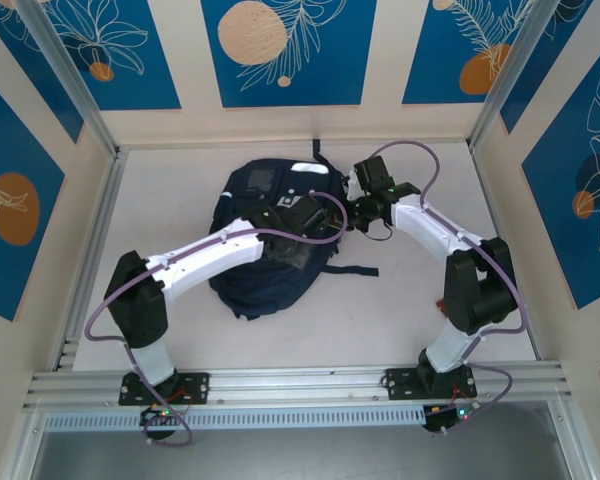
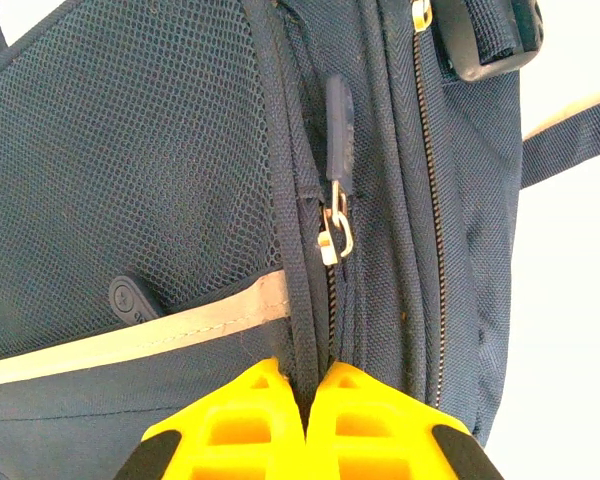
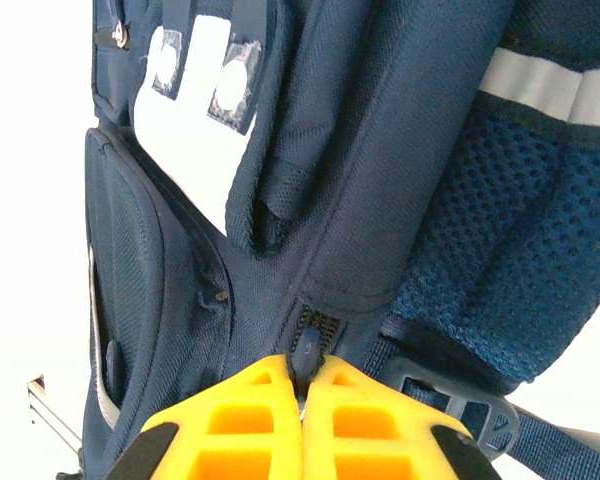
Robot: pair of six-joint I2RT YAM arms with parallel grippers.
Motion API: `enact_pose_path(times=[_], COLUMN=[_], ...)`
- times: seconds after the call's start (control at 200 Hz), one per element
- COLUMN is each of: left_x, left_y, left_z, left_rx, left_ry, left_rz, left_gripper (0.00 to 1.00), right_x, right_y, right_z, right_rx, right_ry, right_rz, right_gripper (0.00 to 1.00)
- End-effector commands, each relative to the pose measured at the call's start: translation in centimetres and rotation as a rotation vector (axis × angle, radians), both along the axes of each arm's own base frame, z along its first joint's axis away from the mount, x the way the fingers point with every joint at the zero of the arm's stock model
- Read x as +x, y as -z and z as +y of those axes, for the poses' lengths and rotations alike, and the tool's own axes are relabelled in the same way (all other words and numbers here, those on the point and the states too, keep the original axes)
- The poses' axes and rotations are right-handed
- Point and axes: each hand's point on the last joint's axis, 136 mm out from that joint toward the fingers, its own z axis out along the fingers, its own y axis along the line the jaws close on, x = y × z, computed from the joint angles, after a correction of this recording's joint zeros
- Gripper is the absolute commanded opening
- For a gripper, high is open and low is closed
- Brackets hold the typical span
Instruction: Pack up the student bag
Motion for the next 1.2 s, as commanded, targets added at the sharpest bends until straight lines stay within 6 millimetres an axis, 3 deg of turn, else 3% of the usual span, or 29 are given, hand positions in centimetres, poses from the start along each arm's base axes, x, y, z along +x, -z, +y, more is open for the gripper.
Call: enact_pose_path(times=[0.0,0.19,0.295,0.42,0.61,0.79,1.03,1.195], left_x=[1.0,1.5,1.7,1.8,1.1,0.7,0.4,0.5], left_y=[-2.0,-1.3,-1.1,-1.4,-1.7,-2.1,-2.2,-2.2], left_z=[-0.9,-1.1,-1.0,-1.0,-0.5,0.0,-0.6,-0.5], left_rx=[-0.102,-0.106,-0.102,-0.106,-0.103,-0.117,-0.168,-0.171], left_ry=[-0.032,-0.064,-0.074,-0.065,-0.012,0.013,0.027,0.020], left_rz=[-0.045,-0.040,-0.039,-0.045,-0.053,-0.070,-0.071,-0.074], left_gripper=[0.00,0.00,0.00,0.00,0.00,0.00,0.00,0.00], right_x=[-2.6,-5.8,-7.1,-8.0,-6.3,-4.7,-2.6,-2.3], right_y=[-0.3,0.7,0.7,0.3,-1.4,-2.7,-1.7,-0.4], right_z=[0.2,0.6,0.5,-0.1,-2.9,-2.2,-0.2,1.1], right_rx=[0.060,0.184,0.211,0.202,0.013,-0.065,-0.106,-0.125], right_ry=[0.025,0.099,0.123,0.105,0.032,-0.083,-0.081,-0.102], right_rz=[0.095,0.231,0.256,0.240,0.011,-0.081,0.005,0.064], right_gripper=[0.00,0.00,0.11,0.16,0.40,0.57,0.60,0.58])
